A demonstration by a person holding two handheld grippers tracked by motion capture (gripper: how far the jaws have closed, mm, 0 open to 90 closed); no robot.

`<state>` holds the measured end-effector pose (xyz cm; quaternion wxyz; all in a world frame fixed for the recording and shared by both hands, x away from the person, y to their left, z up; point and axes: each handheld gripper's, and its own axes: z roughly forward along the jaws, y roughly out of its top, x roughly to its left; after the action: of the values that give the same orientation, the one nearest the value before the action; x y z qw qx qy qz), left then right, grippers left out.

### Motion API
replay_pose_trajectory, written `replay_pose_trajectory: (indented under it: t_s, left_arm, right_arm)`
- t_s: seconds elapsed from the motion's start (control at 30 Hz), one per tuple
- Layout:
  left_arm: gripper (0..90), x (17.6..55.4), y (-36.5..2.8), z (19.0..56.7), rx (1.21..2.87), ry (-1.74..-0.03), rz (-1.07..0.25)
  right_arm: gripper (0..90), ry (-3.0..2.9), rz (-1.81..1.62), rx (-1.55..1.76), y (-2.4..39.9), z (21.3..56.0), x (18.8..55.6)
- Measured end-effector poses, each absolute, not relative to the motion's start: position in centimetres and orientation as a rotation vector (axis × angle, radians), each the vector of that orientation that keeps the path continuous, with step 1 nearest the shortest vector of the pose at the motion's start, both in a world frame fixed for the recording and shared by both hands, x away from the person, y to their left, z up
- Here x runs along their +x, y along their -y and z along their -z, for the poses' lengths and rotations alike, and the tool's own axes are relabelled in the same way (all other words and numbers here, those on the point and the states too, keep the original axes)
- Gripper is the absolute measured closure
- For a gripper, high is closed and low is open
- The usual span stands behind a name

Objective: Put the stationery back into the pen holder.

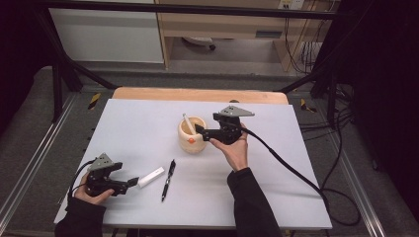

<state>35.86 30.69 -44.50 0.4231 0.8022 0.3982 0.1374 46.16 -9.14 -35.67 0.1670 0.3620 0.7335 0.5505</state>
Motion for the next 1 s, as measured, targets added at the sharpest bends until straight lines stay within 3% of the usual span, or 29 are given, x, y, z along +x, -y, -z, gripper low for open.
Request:
replay_pose_trajectory:
  t_s: [0.37, 1.0]
  left_arm:
    - [6.7, 35.9, -30.7, 44.6, 2.021, -1.000, -0.332]
    - [6.7, 35.7, -29.6, 43.4, 2.108, -0.949, -0.327]
  right_arm:
    - [3.6, -2.257, -1.479, 1.017, 12.8, 35.6, 44.1]
    - [0.8, -2.364, -1.380, 1.069, 18.6, 40.0, 40.7]
